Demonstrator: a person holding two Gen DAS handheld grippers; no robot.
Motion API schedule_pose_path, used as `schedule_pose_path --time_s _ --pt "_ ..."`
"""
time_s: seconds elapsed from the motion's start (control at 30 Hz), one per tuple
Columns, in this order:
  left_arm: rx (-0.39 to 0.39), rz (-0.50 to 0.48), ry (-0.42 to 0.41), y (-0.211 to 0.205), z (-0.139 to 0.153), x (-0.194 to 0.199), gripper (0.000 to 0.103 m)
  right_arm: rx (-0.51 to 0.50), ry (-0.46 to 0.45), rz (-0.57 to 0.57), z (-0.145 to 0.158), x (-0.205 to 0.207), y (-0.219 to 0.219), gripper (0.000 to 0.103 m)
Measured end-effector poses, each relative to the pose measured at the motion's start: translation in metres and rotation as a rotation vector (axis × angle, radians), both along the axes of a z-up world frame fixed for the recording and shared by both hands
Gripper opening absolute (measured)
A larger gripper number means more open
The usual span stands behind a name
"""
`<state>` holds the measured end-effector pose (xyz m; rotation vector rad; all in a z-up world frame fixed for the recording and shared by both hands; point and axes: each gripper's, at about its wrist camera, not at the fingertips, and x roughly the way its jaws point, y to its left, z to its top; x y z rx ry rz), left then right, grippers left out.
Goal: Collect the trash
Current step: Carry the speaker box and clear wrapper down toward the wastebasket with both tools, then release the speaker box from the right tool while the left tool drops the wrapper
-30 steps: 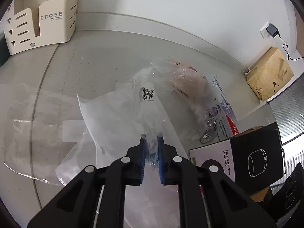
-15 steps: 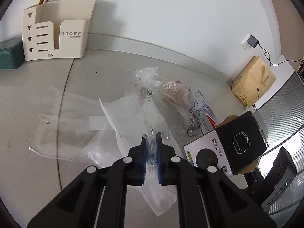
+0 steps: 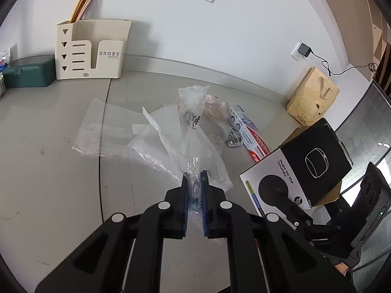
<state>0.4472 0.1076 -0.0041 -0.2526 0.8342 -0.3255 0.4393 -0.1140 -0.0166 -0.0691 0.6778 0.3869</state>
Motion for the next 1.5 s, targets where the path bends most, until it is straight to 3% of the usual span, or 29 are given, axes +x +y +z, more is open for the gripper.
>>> schedule_pose_path --time_s 0.1,0.5,0.73,0.9,1.17,1.43,1.5 --pt "0.047 -0.004 -0.023 -0.004 0.0 -0.026 0.01 -0.01 -0.015 0.019 0.003 -0.021 -0.001 0.083" --pt "0.066 -0.045 -0.074 -0.021 -0.018 -0.174 0.01 0.006 0.001 0.108 -0.012 -0.124 -0.014 0.083" --pt "0.122 -0.054 -0.045 -0.039 -0.054 -0.244 0.01 -0.008 0.038 0.167 -0.035 -0.18 -0.023 0.083" --pt "0.139 -0.061 -0.023 -0.044 -0.086 -0.278 0.01 -0.03 0.101 0.191 -0.071 -0.211 -0.043 0.083" --pt "0.188 -0.126 0.062 -0.063 -0.168 -0.291 0.01 -0.031 0.199 0.223 -0.136 -0.241 -0.061 0.083" --pt "0.232 -0.153 0.227 -0.076 -0.302 -0.268 0.009 -0.124 0.361 0.257 -0.243 -0.237 -0.052 0.083" --pt "0.199 -0.155 0.268 -0.075 -0.338 -0.259 0.009 -0.137 0.417 0.271 -0.274 -0.233 -0.052 0.083"
